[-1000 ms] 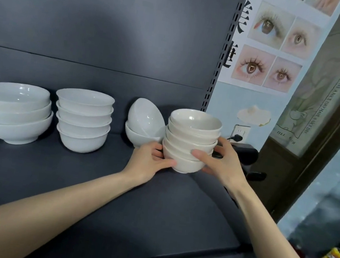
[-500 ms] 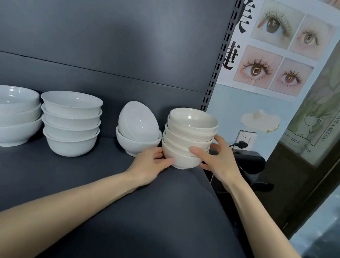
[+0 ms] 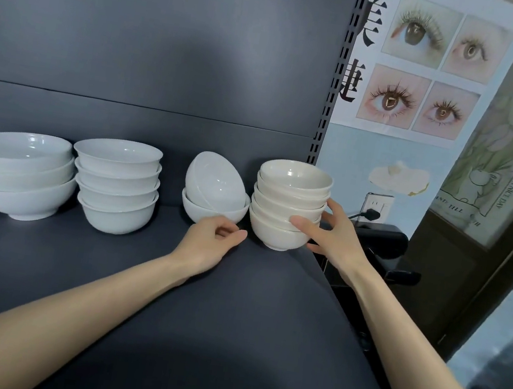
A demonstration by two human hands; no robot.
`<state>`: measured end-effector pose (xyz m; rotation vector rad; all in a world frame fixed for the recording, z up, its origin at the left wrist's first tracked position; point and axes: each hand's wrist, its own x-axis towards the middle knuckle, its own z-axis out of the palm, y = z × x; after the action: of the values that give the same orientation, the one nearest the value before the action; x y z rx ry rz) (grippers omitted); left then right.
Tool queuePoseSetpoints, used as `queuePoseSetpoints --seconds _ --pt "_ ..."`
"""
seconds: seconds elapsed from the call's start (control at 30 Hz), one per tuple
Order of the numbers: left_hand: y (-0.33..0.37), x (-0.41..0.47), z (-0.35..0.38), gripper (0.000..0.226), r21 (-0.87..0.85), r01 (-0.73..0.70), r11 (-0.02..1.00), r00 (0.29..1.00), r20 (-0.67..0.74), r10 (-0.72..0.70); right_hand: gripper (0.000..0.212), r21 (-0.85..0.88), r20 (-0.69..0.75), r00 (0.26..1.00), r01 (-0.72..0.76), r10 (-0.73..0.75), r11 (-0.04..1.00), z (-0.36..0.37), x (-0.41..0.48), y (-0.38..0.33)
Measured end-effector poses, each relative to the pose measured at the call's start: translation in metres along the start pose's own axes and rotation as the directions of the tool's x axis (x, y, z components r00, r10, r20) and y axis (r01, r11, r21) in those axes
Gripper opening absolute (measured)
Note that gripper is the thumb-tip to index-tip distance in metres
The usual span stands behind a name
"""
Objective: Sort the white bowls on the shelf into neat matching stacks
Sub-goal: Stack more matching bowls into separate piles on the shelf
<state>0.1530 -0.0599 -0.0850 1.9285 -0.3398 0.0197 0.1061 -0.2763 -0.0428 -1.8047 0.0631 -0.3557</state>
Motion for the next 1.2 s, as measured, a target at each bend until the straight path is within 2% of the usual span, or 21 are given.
queuePoseSetpoints --seconds 0.07,0.17,0.23,0.37,0.5,0.63,0.73,0.93,1.03,1.2 --pt "-0.001 -0.003 -0.006 0.016 0.045 -0.018 0.999 1.000 -0.008 0.019 0.081 -0.040 -0.014 1.000 -0.006 0.005 0.999 0.001 -0.002 0.000" --pt "-0.004 -0.008 -0.019 0.017 0.118 -0.045 0.992 0.999 -0.022 0.048 0.099 -0.131 -0.071 0.997 -0.032 0.023 0.991 0.001 -0.010 -0.002" --pt "-0.009 -0.011 -0.030 0.020 0.159 -0.055 0.986 0.997 -0.039 0.062 0.099 -0.175 -0.109 0.994 -0.035 0.016 0.984 0.003 -0.020 -0.006" --pt "-0.017 -0.016 -0.054 0.029 0.220 -0.054 0.974 0.994 -0.076 0.073 0.076 -0.303 -0.201 0.977 0.007 -0.071 0.953 0.013 -0.043 -0.014" --pt "-0.025 -0.018 -0.072 0.056 0.216 -0.039 0.976 0.998 -0.045 0.050 0.040 -0.400 -0.253 0.953 0.054 -0.167 0.915 0.033 -0.062 -0.024" --pt "-0.030 -0.013 -0.080 0.077 0.179 -0.050 0.983 0.999 0.027 0.046 0.029 -0.431 -0.212 0.959 0.081 -0.188 0.899 0.068 -0.068 -0.028" --pt "-0.032 -0.008 -0.082 0.087 0.160 -0.056 0.986 0.997 0.068 0.046 0.032 -0.436 -0.129 0.979 0.085 -0.156 0.896 0.093 -0.058 -0.028" --pt "-0.037 0.003 -0.084 0.090 0.070 -0.060 0.996 0.992 0.117 0.052 0.040 -0.490 -0.017 0.987 0.132 -0.161 0.862 0.125 -0.028 -0.027" --pt "-0.042 0.004 -0.083 0.089 0.111 -0.095 0.989 0.986 0.144 0.079 0.042 -0.566 0.019 0.980 0.173 -0.198 0.806 0.130 -0.019 -0.027" --pt "-0.044 0.005 -0.083 0.090 0.120 -0.120 0.985 0.981 0.166 0.099 0.040 -0.574 0.082 0.990 0.144 -0.119 0.806 0.134 -0.007 -0.026"
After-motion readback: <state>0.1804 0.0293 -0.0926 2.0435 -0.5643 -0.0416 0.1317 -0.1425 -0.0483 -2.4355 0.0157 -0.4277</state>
